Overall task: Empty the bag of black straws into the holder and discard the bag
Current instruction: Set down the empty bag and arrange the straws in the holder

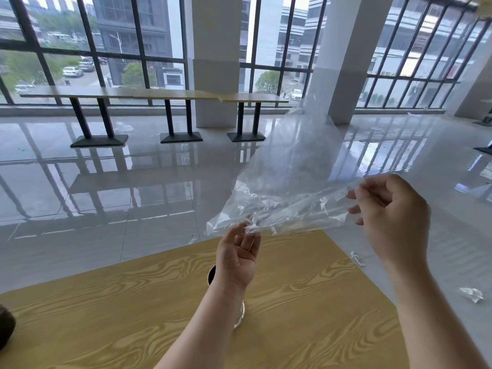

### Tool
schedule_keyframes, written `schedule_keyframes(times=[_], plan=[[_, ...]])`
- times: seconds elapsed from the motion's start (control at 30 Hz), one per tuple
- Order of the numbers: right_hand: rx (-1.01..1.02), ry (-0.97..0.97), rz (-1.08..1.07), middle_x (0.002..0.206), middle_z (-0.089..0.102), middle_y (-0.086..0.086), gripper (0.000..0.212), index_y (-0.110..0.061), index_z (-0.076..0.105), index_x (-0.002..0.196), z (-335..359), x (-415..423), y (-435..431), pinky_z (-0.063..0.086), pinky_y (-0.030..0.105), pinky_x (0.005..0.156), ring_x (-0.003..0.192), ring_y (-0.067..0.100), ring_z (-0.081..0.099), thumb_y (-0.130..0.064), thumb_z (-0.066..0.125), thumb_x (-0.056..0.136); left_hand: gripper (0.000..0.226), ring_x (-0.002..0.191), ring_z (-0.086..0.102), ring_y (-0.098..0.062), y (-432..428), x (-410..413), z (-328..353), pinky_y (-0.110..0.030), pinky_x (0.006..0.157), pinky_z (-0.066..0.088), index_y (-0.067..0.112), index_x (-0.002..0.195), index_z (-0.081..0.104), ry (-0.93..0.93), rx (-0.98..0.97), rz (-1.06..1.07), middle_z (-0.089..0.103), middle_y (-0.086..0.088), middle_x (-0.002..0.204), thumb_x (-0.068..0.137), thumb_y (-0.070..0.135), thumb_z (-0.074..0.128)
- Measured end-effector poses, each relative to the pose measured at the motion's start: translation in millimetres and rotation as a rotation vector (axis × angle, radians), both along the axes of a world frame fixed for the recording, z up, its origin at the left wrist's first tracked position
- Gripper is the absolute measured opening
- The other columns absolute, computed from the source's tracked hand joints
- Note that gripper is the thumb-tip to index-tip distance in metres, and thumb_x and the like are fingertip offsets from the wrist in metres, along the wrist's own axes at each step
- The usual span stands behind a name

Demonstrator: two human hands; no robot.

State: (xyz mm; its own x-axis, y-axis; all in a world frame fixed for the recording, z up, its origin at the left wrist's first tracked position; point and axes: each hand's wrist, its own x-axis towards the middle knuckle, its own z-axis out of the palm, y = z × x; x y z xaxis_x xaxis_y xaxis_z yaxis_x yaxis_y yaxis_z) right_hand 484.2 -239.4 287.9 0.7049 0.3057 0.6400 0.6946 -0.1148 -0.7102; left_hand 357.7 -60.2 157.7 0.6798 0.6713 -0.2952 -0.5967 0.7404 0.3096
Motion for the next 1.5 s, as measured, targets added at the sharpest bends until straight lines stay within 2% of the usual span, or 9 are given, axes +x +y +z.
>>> schedule_keyframes(times=[0.17, 0.27, 0.47, 0.67, 0.93, 1.03, 1.13, 1.3, 1.5], plan=[[0.006, 0.147, 0.086, 0.079, 0.076, -0.015, 0.021, -0.03, 0.06, 0.082, -23, -1, 15, 0.056, 0.032, 0.046, 0.058, 0.011, 0.072, -0.013, 0.064, 0.094, 0.029, 0.054, 0.064, -0.013, 25, -34, 4, -0.026, 0.061, 0.061, -0.001, 0.11, 0.064, 0.081, 0.125, 0.128, 0.078, -0.01, 0.091, 0.081, -0.002, 0.066], [0.019, 0.24, 0.158, 0.079, 0.077, -0.008, 0.021, -0.026, 0.06, 0.082, -38, -8, 33, 0.053, 0.025, 0.042, 0.056, 0.014, 0.072, -0.009, 0.064, 0.094, 0.03, 0.067, 0.074, -0.018, 39, -63, 3, -0.027, 0.057, 0.06, 0.008, 0.112, 0.055, 0.123, 0.164, 0.235, 0.077, -0.016, 0.105, 0.087, -0.007, 0.06], [-0.058, 0.353, 0.332, 0.079, 0.078, -0.009, 0.018, -0.023, 0.061, 0.086, -70, -47, 84, 0.054, 0.026, 0.043, 0.056, 0.018, 0.072, -0.008, 0.064, 0.095, 0.046, 0.087, 0.076, -0.027, 61, -143, -5, -0.027, 0.059, 0.061, 0.008, 0.123, 0.058, 0.312, 0.302, 0.457, 0.075, -0.017, 0.109, 0.079, -0.004, 0.069], [-0.137, 0.412, 0.475, 0.077, 0.078, -0.009, 0.014, -0.018, 0.061, 0.088, -96, -101, 140, 0.058, 0.035, 0.046, 0.054, 0.019, 0.071, -0.006, 0.064, 0.094, 0.038, 0.071, 0.075, -0.023, 68, -232, -16, -0.03, 0.059, 0.061, 0.014, 0.108, 0.067, 0.581, 0.434, 0.687, 0.077, -0.017, 0.094, 0.074, 0.01, 0.083], [-0.252, 0.389, 0.617, 0.075, 0.077, -0.008, 0.018, -0.024, 0.061, 0.086, -135, -169, 192, 0.059, 0.042, 0.049, 0.055, 0.015, 0.071, -0.008, 0.065, 0.094, 0.021, 0.068, 0.075, -0.024, 64, -323, -38, -0.03, 0.054, 0.059, 0.011, 0.106, 0.068, 0.909, 0.444, 0.838, 0.078, -0.012, 0.082, 0.087, 0.01, 0.075], [-0.372, 0.275, 0.623, 0.071, 0.074, -0.007, 0.015, -0.027, 0.061, 0.083, -153, -192, 202, 0.059, 0.039, 0.055, 0.059, 0.014, 0.07, -0.017, 0.068, 0.092, 0.014, 0.063, 0.072, -0.034, 62, -351, -53, -0.04, 0.057, 0.06, 0.006, 0.092, 0.067, 1.328, 0.561, 0.8, 0.073, -0.01, 0.068, 0.084, 0.012, 0.077], [-0.462, 0.145, 0.605, 0.066, 0.065, -0.014, 0.017, -0.027, 0.06, 0.081, -174, -214, 207, 0.046, 0.022, 0.053, 0.061, 0.009, 0.064, -0.019, 0.072, 0.089, 0.026, 0.063, 0.066, -0.029, 54, -376, -71, -0.039, 0.06, 0.055, 0.01, 0.086, 0.06, 1.824, 0.773, 0.674, 0.067, -0.001, 0.066, 0.078, 0.021, 0.082], [-0.635, 0.036, 0.642, 0.079, 0.067, -0.007, 0.015, -0.019, 0.065, 0.099, -215, -244, 205, 0.039, 0.028, 0.062, 0.074, 0.023, 0.065, -0.015, 0.073, 0.087, 0.026, 0.057, 0.057, -0.019, 43, -401, -105, -0.028, 0.049, 0.037, 0.018, 0.089, 0.057, 2.041, 0.901, 0.522, 0.059, 0.0, 0.079, 0.078, 0.021, 0.08], [-0.832, -0.103, 0.71, 0.094, 0.072, 0.002, 0.03, -0.019, 0.056, 0.12, -261, -264, 193, 0.046, 0.036, 0.065, 0.085, 0.03, 0.068, -0.011, 0.061, 0.091, 0.023, 0.071, 0.068, -0.026, 30, -416, -141, -0.032, 0.056, 0.047, 0.021, 0.091, 0.058, 2.124, 0.905, 0.321, 0.065, 0.004, 0.088, 0.08, 0.028, 0.077]])
